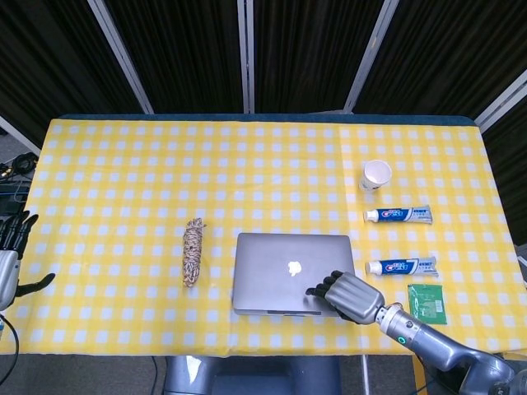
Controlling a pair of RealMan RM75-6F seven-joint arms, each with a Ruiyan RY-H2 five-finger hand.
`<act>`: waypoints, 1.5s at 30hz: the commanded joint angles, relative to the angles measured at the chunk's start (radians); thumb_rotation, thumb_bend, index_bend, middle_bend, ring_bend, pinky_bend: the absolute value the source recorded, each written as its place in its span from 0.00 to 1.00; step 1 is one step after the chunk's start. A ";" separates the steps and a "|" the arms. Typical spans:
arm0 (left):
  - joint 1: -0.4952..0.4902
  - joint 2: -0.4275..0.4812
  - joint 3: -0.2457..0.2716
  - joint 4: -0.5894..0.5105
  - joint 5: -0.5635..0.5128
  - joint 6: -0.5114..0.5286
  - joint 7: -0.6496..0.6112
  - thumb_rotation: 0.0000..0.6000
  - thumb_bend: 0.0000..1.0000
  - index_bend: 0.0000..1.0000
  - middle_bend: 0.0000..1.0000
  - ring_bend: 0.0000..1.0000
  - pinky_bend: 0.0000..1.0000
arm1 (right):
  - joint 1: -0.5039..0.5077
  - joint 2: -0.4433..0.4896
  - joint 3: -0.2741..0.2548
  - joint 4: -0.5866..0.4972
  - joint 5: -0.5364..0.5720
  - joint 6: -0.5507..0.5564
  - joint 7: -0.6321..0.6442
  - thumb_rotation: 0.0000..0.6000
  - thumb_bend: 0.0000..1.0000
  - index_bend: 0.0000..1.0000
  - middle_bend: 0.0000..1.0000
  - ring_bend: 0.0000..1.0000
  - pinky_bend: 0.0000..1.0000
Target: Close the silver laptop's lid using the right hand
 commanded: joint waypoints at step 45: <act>0.019 0.014 0.012 -0.018 0.051 0.048 -0.031 1.00 0.00 0.00 0.00 0.00 0.00 | -0.347 0.040 0.050 0.226 0.100 0.763 -0.139 1.00 0.00 0.00 0.00 0.00 0.00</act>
